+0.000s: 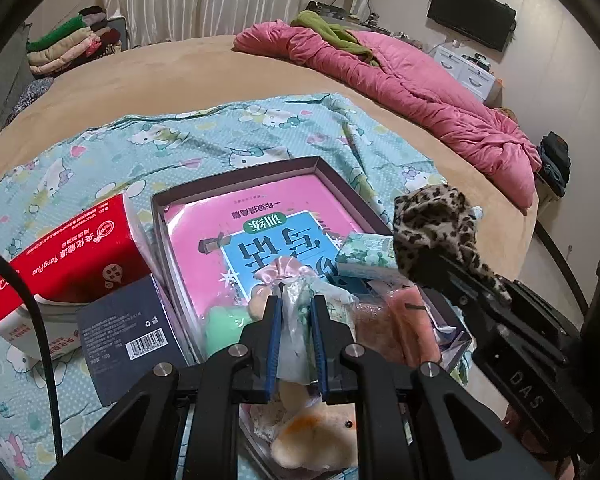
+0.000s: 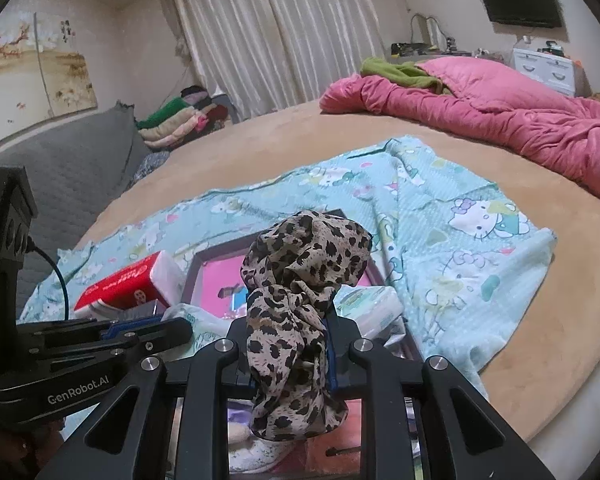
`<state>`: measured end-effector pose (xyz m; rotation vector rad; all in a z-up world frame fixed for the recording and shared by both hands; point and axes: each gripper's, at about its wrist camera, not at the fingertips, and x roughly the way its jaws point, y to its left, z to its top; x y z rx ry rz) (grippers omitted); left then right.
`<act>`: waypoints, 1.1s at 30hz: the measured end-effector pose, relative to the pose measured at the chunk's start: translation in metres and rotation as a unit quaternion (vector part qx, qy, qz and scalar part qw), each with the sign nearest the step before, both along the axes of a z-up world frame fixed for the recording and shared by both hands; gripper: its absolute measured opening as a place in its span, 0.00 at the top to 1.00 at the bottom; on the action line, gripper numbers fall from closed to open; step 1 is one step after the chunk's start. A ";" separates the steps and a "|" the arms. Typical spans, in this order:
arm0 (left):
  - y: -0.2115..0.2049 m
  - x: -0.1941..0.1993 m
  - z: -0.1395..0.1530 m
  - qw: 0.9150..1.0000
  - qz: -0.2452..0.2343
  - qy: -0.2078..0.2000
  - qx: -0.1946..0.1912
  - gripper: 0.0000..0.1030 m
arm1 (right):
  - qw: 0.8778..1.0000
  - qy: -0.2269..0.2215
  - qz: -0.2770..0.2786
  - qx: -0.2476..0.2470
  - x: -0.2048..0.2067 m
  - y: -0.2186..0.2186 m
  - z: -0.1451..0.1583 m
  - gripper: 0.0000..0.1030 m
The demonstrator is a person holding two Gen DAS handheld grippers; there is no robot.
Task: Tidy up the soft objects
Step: 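Lower the scrunchie into the box with the right tool while the left lowers the white pack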
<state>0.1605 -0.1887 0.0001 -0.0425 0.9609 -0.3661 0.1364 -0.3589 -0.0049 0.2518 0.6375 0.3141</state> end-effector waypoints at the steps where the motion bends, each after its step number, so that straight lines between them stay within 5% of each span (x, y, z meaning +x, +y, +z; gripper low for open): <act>1: 0.000 0.001 0.000 1.000 0.000 0.001 -0.001 0.85 | 1.000 0.004 0.003 -0.001 0.002 0.001 -0.002 0.76; 33: 0.003 0.011 -0.009 1.000 0.008 0.010 0.002 0.85 | 0.999 0.035 0.026 -0.015 0.019 0.021 -0.028 0.64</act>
